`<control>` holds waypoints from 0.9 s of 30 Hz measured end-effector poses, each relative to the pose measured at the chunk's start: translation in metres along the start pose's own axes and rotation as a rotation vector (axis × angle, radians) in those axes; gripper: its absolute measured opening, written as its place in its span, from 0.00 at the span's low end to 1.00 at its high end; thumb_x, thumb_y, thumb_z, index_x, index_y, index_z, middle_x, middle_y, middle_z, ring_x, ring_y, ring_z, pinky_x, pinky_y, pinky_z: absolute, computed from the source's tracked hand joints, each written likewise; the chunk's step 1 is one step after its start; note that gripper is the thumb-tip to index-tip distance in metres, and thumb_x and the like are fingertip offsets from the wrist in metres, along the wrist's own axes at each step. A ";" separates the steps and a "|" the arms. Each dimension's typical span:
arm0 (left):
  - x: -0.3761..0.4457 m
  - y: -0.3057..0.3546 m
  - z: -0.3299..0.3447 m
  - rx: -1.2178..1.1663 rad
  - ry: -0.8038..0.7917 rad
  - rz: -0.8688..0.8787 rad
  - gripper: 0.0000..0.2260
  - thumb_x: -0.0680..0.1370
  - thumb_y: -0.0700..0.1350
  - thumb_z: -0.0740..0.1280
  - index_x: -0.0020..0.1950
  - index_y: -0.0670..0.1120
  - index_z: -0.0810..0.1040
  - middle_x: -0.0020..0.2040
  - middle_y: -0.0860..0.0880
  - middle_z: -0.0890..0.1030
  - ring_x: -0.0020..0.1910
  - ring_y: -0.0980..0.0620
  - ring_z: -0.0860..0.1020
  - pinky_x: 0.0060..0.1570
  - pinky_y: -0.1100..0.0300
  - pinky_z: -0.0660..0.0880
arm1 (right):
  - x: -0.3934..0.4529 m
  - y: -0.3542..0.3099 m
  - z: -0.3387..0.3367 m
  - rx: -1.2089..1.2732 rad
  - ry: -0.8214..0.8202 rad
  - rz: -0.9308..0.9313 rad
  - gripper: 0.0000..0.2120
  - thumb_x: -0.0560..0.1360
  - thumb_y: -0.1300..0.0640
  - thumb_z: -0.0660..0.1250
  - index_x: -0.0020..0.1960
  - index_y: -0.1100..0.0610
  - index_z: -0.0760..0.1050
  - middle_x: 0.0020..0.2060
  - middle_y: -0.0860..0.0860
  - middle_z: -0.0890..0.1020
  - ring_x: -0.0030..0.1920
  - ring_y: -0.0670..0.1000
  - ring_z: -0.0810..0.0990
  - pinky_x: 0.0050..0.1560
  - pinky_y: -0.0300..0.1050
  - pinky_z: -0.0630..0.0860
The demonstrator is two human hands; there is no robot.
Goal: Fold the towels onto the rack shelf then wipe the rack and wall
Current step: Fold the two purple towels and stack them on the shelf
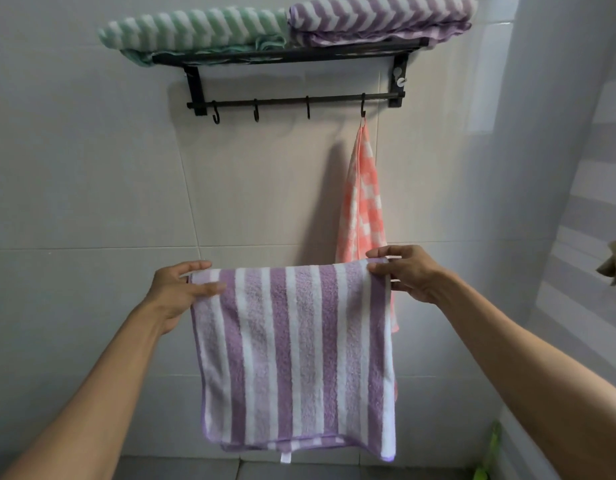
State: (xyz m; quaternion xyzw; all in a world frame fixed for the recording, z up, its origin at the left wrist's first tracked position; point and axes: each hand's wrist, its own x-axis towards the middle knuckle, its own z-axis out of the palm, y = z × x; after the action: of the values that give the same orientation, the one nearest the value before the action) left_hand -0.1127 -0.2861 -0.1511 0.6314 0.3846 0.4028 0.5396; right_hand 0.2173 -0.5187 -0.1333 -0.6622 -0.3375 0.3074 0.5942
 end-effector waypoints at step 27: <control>-0.015 -0.018 -0.031 -0.149 -0.078 -0.217 0.26 0.69 0.53 0.78 0.57 0.35 0.82 0.53 0.36 0.85 0.51 0.37 0.84 0.57 0.44 0.79 | -0.019 0.046 0.013 0.170 -0.189 0.185 0.33 0.67 0.42 0.78 0.61 0.65 0.80 0.55 0.60 0.85 0.53 0.57 0.86 0.55 0.53 0.80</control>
State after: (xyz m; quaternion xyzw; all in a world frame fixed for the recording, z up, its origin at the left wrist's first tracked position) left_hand -0.1478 -0.2864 -0.1670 0.5595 0.3984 0.3448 0.6398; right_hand 0.1996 -0.5291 -0.1806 -0.6061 -0.3023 0.4490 0.5828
